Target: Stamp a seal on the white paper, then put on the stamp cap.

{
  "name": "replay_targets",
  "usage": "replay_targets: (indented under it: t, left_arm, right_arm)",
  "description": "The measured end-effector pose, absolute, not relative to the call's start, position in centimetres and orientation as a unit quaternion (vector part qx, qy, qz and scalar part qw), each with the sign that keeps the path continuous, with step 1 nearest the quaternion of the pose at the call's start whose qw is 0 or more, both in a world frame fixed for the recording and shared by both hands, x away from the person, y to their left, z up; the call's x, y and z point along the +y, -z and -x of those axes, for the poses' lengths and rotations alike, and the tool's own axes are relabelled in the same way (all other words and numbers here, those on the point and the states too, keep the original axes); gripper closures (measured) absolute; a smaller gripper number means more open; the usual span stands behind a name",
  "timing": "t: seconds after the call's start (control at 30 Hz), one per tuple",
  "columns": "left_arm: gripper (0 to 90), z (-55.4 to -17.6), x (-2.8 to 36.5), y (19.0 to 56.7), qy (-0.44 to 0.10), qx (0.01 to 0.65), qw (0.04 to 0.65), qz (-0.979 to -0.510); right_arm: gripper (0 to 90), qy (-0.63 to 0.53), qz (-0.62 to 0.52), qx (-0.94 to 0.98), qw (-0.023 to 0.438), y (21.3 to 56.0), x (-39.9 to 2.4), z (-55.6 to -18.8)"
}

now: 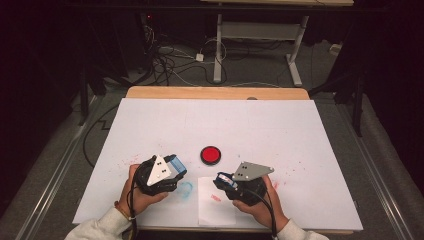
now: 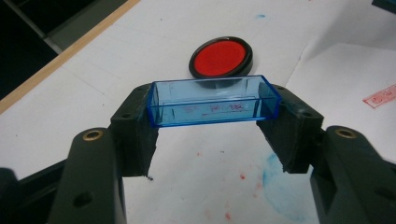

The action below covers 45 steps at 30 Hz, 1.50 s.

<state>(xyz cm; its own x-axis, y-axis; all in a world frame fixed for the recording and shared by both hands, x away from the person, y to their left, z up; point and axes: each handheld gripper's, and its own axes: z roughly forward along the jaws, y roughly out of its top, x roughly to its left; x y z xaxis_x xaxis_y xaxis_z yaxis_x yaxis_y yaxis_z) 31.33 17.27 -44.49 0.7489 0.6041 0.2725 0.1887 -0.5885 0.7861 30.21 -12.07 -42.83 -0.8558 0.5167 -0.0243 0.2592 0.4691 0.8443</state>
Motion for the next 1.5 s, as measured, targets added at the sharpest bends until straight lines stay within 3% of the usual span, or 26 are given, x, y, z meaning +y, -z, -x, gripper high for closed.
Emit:
replay_targets:
  t: [0.8,1.03,1.5]
  left_arm:
    - [39.0,-30.7,17.2,45.4,-0.263,0.219,0.376,-0.861]
    - [39.0,-30.3,15.6,45.8,-0.258,0.208,0.374,-0.866]
    - [39.0,-30.6,11.4,46.7,-0.26,0.193,0.391,-0.862]
  right_arm:
    - [69.6,-0.476,-0.261,0.825,0.161,42.1,-13.6,-31.4]
    - [69.6,-0.503,-0.284,0.798,0.175,41.6,-14.1,-31.6]
    - [69.6,-0.527,-0.303,0.778,0.159,40.8,-12.7,-32.7]
